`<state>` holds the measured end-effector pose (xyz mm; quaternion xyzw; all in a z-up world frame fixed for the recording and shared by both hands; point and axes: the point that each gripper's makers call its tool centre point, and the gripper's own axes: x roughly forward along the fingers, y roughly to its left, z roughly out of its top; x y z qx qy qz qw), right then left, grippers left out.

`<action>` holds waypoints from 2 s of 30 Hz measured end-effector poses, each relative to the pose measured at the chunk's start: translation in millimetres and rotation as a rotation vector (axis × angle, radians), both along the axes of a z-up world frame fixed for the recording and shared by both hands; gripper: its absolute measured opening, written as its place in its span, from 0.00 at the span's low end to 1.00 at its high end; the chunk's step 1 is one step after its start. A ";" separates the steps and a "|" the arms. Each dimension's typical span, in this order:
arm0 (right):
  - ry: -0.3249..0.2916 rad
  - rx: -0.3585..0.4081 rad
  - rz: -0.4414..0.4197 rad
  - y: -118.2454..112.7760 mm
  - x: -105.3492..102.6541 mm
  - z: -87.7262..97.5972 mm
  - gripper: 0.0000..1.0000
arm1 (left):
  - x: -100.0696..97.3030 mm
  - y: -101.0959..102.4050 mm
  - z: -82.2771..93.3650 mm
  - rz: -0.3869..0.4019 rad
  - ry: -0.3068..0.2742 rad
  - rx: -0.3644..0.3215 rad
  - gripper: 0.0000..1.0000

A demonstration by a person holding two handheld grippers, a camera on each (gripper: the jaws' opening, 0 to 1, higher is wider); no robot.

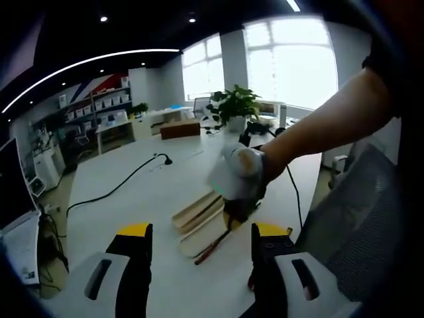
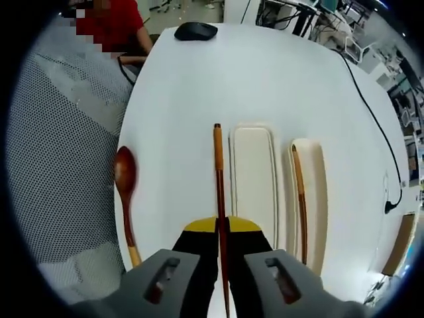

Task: Arrange the utensils inside the cutlery case until each visible utensil rests in its matching compartment.

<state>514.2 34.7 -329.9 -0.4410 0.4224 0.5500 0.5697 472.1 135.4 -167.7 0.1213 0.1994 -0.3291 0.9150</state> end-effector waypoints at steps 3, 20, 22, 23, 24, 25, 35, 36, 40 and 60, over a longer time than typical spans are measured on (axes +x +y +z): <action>-0.010 0.010 -0.009 -2.3 3.7 5.2 0.00 | 0.0 -0.4 -0.4 -0.003 0.000 0.004 0.62; -0.079 0.048 -0.061 -21.8 38.0 38.2 0.00 | -1.4 -3.9 0.5 -0.020 -0.008 0.011 0.62; -0.083 0.056 -0.071 -22.8 43.1 40.8 0.00 | -0.7 -3.2 1.5 -0.015 -0.010 0.004 0.62; -0.086 0.053 -0.070 -23.7 44.8 41.5 0.00 | -0.3 -2.6 1.4 -0.012 -0.009 0.003 0.62; -0.094 0.048 -0.065 -24.9 48.3 42.5 0.00 | -0.6 -1.9 1.3 -0.010 -0.007 0.002 0.62; -0.096 0.049 -0.064 -25.1 50.5 43.4 0.00 | -0.7 -1.7 1.2 -0.009 -0.006 0.001 0.62; -0.094 0.047 -0.074 -27.3 67.8 42.9 0.00 | -0.9 -1.5 0.4 -0.012 -0.007 0.007 0.61; -0.091 0.048 -0.077 -27.2 69.8 41.9 0.00 | -0.8 -1.1 0.1 -0.011 -0.006 0.008 0.61; -0.094 0.044 -0.083 -28.0 79.8 39.0 0.00 | -0.2 0.0 -0.9 -0.006 0.000 0.003 0.61; -0.072 -0.023 -0.024 -24.8 102.2 9.6 0.00 | 1.1 1.1 -8.2 -0.001 0.027 0.017 0.61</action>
